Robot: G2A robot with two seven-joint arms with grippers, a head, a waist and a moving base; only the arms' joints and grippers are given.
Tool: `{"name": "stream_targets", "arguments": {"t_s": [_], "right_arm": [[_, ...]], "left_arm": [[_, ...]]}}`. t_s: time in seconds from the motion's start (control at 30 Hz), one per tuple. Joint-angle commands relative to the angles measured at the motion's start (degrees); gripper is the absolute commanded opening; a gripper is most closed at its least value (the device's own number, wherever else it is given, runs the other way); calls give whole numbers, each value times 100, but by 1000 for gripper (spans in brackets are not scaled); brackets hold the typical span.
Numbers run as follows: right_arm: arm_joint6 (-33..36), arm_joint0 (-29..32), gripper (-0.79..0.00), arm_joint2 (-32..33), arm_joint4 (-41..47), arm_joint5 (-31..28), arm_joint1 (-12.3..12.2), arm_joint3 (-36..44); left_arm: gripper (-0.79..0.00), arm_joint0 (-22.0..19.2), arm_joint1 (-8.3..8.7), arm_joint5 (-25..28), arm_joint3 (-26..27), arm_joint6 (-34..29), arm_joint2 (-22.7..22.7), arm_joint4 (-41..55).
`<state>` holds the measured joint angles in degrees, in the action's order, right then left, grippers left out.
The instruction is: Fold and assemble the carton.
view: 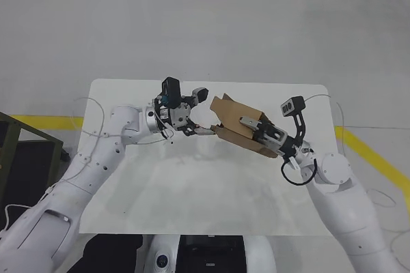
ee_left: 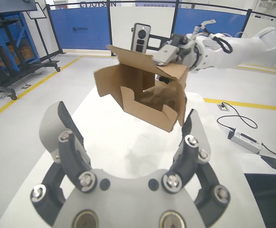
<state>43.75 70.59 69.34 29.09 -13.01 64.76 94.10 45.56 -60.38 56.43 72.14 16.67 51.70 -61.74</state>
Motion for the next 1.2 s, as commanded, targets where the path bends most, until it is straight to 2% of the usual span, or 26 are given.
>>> {"name": "stream_targets", "arguments": {"t_s": [0.0,0.4,0.77,1.17], "right_arm": [[138,13,-785,14,14,-51,-5,27],[289,73,-785,-36,18,-153,10,154],[382,121,-785,168,258,-144,-1,52],[512,70,-785,118,212,-61,10,25]], "left_arm": [[0,-94,-43,-10,-110,-59,-48,113],[0,-322,-173,157,-376,-191,-173,212],[0,-208,-137,157,-307,-95,-122,131],[0,-221,-112,157,-282,-143,-191,281]]}}
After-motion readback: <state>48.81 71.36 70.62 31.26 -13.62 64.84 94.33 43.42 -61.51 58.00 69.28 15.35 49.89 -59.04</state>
